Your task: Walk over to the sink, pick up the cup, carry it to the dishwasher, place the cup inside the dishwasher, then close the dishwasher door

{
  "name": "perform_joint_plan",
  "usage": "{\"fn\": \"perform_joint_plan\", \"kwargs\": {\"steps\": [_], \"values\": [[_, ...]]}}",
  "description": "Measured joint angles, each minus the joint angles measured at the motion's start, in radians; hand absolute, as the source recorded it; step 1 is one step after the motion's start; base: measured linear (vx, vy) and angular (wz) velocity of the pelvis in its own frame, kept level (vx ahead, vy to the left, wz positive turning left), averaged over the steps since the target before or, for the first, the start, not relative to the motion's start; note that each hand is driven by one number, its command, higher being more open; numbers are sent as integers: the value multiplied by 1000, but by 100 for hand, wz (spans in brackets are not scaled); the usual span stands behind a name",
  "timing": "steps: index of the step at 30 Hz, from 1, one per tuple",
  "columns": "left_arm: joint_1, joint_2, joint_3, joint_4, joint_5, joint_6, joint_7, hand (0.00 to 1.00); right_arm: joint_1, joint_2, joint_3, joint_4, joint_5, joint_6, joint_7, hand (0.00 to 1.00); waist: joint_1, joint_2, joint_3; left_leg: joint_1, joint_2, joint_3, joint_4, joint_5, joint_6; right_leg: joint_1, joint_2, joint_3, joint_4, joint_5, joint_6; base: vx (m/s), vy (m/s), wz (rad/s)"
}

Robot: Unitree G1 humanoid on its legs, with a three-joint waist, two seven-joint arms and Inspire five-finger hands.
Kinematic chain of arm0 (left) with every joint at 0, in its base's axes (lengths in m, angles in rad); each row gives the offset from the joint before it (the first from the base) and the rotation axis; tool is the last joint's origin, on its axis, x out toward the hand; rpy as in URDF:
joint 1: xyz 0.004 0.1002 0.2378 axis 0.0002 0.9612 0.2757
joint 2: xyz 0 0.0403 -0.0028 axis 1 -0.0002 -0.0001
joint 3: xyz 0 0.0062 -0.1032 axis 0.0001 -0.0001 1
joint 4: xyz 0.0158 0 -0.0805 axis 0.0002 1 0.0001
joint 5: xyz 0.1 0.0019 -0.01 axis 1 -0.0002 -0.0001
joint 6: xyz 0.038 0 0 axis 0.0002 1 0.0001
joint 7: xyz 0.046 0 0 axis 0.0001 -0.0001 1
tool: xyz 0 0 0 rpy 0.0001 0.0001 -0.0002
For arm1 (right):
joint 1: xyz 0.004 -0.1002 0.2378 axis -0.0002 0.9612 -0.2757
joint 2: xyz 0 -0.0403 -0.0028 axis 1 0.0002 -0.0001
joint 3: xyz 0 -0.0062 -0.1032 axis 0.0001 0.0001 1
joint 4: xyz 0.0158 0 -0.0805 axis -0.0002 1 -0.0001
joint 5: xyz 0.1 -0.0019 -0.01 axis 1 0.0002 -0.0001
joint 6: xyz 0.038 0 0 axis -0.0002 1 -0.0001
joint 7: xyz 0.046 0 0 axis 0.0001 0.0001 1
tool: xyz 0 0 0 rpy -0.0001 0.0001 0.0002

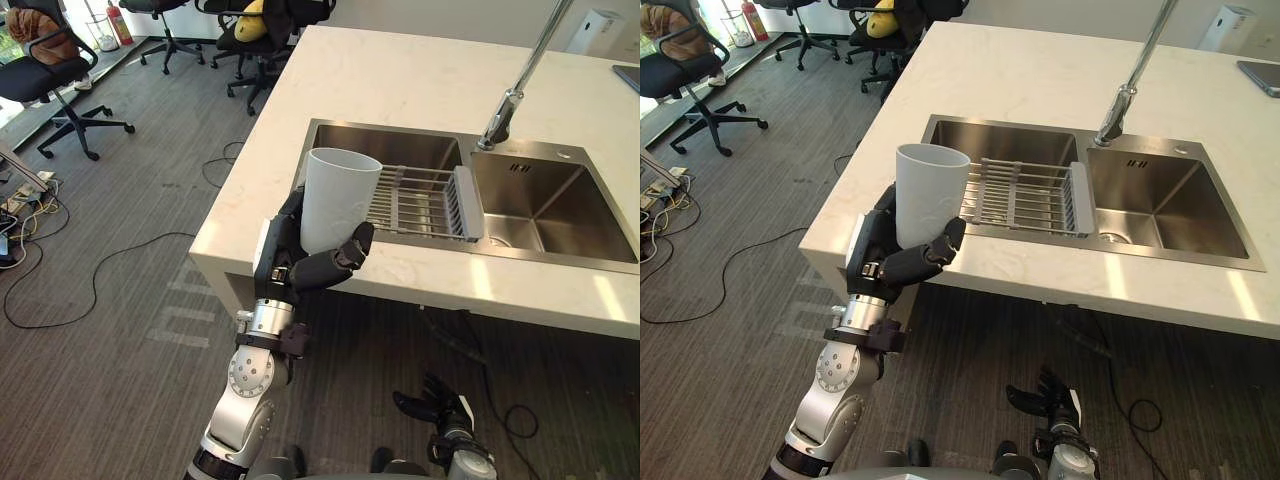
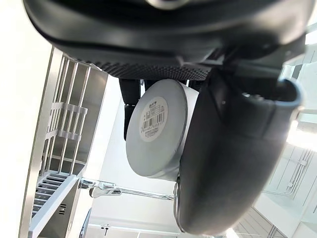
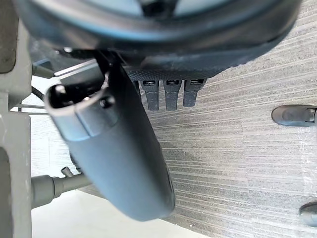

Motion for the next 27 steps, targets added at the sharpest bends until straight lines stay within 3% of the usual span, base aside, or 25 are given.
{"fn": "perform_joint_plan", "kwargs": {"steps": [4,6,9,12,14,16,17,18,20,23,25,27], "values": [[1,5,-10,0,0,0,0,30,18,2,-1,-59,0,0,0,90,-13,-1,0,-4,-20,-48,-8,10,23,-1,-7,47,39,-51,-8,-32,27,42],[1,5,-13,0,0,0,0,30,17,0,9,-72,0,0,-2,90,-12,2,-2,-8,-28,-77,-10,12,26,-2,-4,51,56,-72,3,-22,-51,43],[19,4,-15,-1,0,0,0,30,18,3,37,-99,0,0,0,90,-10,3,-3,-18,-33,-127,-2,17,20,-2,12,60,87,-116,0,31,-101,53],[51,-18,-10,-2,-7,0,-2,30,15,4,77,-147,0,0,0,90,-5,7,-5,-79,-35,-180,76,5,0,3,22,45,118,-130,-26,65,-86,82],[68,-23,-3,-5,-21,0,-1,30,12,4,96,-184,0,0,-3,90,8,7,-3,-114,-20,-146,140,-4,-14,24,25,35,116,-140,-40,15,-29,91],[93,-25,24,-9,-23,0,0,30,1,6,115,-216,1,-9,-5,90,19,8,-4,-128,-1,-43,163,-4,-14,77,31,5,85,-143,-44,-49,-3,89],[99,-27,38,-22,-30,0,1,30,-14,5,128,-228,1,-20,-6,90,19,10,-5,-138,17,36,149,-22,-10,94,33,-26,65,-146,-41,-67,1,81],[103,-29,45,-34,-34,-1,1,30,-25,3,133,-232,1,-24,-6,90,21,15,-7,-143,37,84,143,-44,17,94,39,-41,63,-148,-38,-61,-10,73],[110,-36,54,-44,-46,-10,1,30,-45,6,147,-249,0,-25,-6,90,37,16,-8,-145,83,208,148,-32,29,95,28,-70,67,-161,-21,6,-9,57],[121,-39,52,-44,-49,-11,0,30,-58,7,176,-250,-1,-25,0,90,42,13,-10,-146,46,186,146,-26,39,92,-6,-82,106,-193,-4,57,65,41],[129,-39,42,-47,-50,-11,-2,30,-69,26,197,-235,-2,-25,5,90,43,6,-13,-145,-1,173,149,-49,67,78,-59,-91,173,-242,1,85,96,40],[136,-42,33,-52,-52,-11,-3,30,-90,30,225,-201,-6,-18,14,90,44,5,-15,-135,-30,170,154,-69,79,59,-99,-87,262,-260,-11,125,111,20]]}}
